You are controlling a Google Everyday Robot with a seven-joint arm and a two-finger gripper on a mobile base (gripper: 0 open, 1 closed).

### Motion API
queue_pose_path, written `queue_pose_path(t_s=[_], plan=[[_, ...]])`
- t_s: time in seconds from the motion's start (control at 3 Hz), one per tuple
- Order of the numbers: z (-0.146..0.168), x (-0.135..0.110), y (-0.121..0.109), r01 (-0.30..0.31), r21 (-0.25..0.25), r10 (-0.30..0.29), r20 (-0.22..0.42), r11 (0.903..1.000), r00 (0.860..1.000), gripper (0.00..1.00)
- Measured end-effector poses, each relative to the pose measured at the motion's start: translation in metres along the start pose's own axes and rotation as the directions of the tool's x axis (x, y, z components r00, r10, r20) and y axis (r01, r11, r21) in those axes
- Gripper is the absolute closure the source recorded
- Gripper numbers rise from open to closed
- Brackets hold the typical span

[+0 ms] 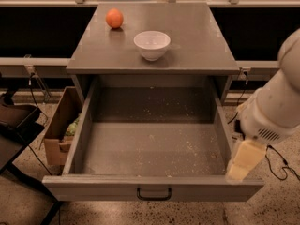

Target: Close top drawer

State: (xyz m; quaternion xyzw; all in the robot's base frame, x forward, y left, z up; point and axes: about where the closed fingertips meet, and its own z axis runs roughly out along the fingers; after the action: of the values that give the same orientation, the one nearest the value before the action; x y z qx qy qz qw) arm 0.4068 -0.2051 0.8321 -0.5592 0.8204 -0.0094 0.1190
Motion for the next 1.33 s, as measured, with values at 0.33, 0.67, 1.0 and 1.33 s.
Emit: queue_pose_path(t_s=[0.33,0.67,1.0,1.33], plan=[[0.051,0.021,0.039,-0.031,-0.052,0.03,-0.024,0.9982,0.999,0.21],[0.08,0.044,0.086,-0.058,-0.111,0.052,-0.053,0.9921,0.997,0.43],[0.124,0.056,0.13,-0.06,-0.183,0.052,-0.047,0.9814,0.998,0.75],[0.165,0.05,0.137,-0.048,-0.204,0.05,0.005,0.9778,0.999,0.96]])
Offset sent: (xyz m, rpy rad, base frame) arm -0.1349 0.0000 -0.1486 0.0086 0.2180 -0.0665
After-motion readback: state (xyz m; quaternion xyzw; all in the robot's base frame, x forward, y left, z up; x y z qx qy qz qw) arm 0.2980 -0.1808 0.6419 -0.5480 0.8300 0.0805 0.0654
